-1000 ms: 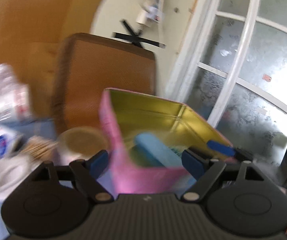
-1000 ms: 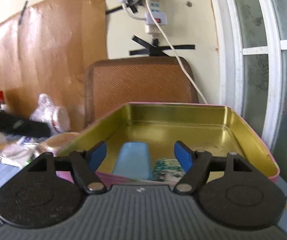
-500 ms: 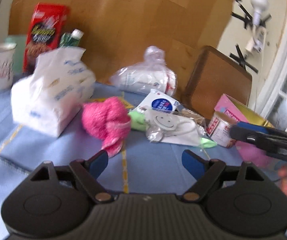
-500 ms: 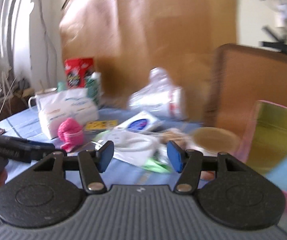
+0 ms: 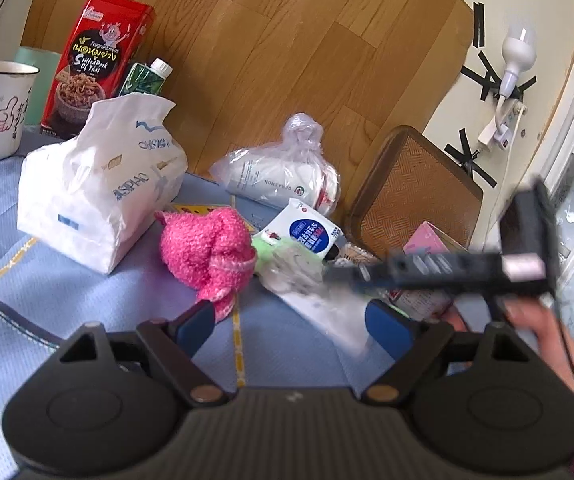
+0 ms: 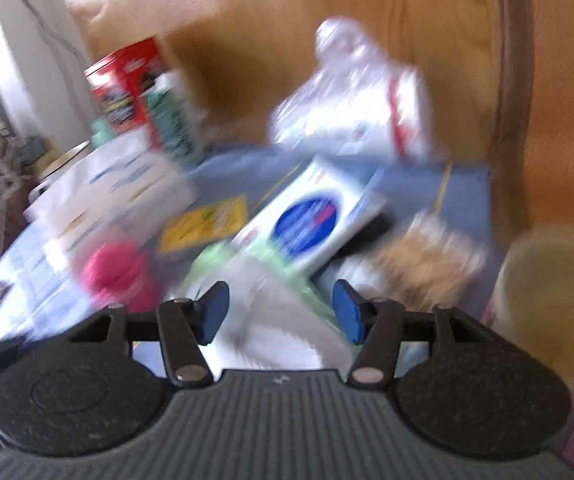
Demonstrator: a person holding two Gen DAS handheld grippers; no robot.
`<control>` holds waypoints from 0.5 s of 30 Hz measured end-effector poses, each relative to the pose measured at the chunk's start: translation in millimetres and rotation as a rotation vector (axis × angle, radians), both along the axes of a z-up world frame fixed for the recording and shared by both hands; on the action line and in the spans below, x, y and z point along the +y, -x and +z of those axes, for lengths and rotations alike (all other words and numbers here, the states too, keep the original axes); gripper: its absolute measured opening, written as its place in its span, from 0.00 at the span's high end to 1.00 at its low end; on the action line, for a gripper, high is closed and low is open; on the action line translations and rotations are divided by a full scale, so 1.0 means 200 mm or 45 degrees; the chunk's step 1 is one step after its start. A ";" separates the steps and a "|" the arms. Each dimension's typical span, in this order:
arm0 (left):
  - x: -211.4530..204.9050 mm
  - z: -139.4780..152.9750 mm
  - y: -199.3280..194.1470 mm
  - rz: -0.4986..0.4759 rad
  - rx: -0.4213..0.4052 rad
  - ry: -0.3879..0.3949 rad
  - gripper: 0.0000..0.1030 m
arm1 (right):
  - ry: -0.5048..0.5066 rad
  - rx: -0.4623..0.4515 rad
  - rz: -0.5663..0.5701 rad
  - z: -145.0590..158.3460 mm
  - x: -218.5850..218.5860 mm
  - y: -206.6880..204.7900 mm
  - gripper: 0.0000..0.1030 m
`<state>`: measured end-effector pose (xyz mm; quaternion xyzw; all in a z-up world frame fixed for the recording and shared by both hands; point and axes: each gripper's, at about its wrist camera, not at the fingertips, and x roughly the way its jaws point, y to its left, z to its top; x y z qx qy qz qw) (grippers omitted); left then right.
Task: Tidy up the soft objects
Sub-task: 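Move the right gripper to the clear smiley-face plastic packet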
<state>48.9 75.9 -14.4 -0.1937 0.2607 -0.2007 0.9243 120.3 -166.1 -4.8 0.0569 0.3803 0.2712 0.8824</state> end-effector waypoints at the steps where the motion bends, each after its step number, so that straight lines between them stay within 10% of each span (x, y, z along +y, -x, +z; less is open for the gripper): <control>1: 0.00 0.00 0.00 -0.003 0.005 0.007 0.17 | -0.023 0.020 0.033 -0.01 -0.01 0.06 0.42; 8: 0.01 -0.01 -0.01 -0.028 0.032 0.041 0.17 | 0.007 -0.089 0.195 -0.05 0.01 0.49 0.40; 15: 0.03 -0.01 -0.01 -0.020 0.051 0.079 0.17 | 0.006 -0.193 0.116 -0.02 0.03 0.45 0.31</control>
